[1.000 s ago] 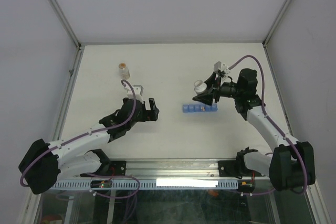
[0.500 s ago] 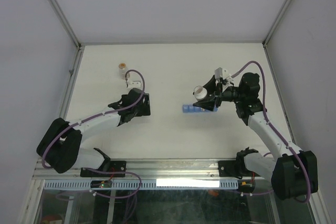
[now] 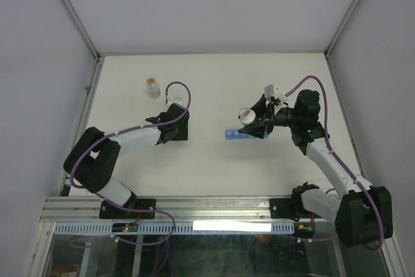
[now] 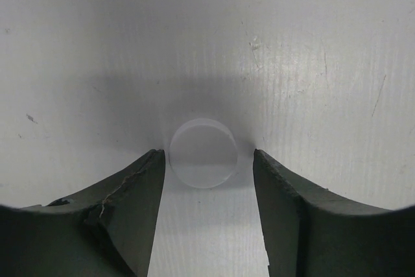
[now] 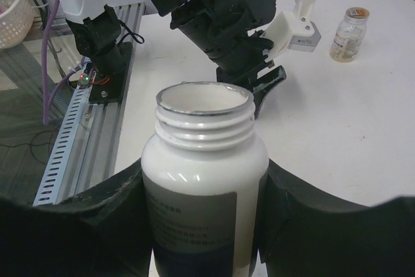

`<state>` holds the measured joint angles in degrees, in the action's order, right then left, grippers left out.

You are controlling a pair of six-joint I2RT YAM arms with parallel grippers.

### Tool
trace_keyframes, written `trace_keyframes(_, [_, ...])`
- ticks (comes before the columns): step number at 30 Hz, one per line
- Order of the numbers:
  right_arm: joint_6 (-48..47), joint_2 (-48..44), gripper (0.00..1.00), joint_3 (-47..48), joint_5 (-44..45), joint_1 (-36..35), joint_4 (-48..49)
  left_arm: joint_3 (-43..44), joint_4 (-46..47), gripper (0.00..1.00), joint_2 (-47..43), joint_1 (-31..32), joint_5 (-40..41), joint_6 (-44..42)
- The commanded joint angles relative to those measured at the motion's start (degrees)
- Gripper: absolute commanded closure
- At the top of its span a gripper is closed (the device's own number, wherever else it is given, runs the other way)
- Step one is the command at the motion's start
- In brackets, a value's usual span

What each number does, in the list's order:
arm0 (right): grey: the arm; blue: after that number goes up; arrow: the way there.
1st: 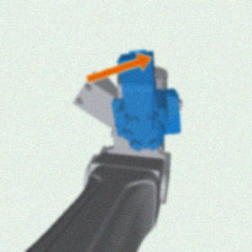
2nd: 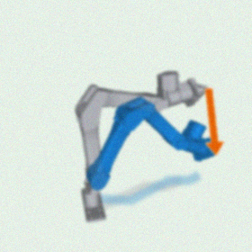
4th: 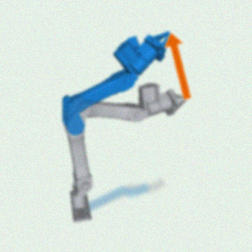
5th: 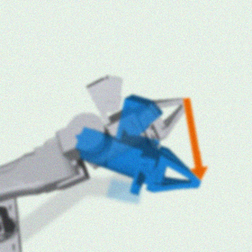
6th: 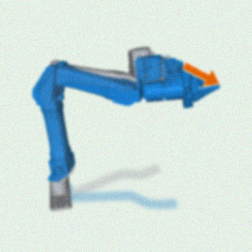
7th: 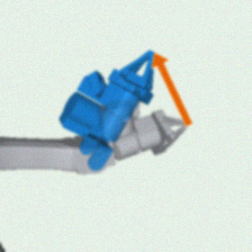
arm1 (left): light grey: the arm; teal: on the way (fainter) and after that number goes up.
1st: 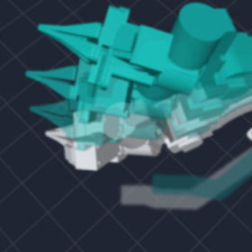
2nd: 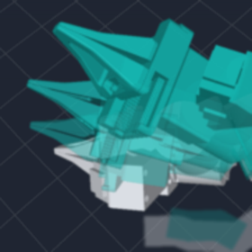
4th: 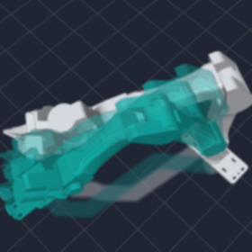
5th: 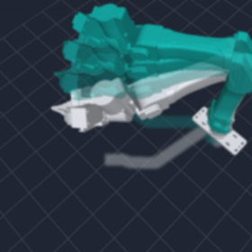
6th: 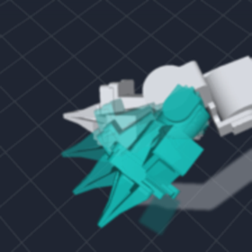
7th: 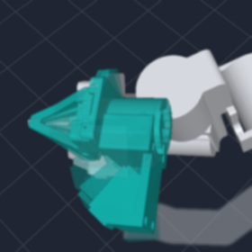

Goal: Sort the pills into containers

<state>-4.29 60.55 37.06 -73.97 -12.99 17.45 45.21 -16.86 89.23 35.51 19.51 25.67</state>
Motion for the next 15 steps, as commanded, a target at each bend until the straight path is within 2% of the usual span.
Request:
trace_keyframes(1, [-0.98, -0.29, 0.98, 2.39, -0.77, -0.10, 0.71, 2.23, -2.06, 0.43, 0.44, -0.60, 0.49, -0.90])
trace_keyframes(10, [-1.29, -0.26, 0.98, 2.74, -0.98, 0.49, -0.11, 4.07, -3.51, 0.56, 2.83, -0.53, -0.20, -0.89])
trace_keyframes(15, [-1.52, -0.18, 0.98, 2.83, -1.35, 0.60, -0.54, 4.17, -3.99, 0.71, 2.22, -0.53, -0.59, -1.02])
